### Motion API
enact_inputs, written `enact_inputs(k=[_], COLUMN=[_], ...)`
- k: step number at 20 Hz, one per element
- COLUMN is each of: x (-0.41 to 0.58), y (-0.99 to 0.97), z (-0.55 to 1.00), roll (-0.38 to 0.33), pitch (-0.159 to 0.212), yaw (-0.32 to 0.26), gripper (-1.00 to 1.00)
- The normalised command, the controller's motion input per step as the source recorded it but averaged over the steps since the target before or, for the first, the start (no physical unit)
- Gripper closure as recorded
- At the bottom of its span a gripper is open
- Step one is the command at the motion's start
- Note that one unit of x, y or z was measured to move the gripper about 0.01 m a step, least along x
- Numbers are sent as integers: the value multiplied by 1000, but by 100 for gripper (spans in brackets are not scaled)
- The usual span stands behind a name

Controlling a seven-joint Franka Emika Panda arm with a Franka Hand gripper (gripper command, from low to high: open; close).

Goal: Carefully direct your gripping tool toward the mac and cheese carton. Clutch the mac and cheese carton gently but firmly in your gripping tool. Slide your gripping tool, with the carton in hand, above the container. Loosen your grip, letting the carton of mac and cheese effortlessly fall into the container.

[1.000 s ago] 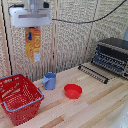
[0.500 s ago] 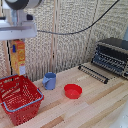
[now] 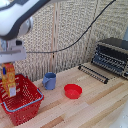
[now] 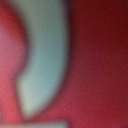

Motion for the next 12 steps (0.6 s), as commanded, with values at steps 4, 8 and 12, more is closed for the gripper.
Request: enact_inputs(k=[4, 8, 12], x=[119, 52, 66], y=[1, -102, -13], z=[6, 385, 676], roll=[-18, -1, 0], pitch=[89, 20, 53], yaw=[65, -2, 0], gripper=[-100, -100, -100])
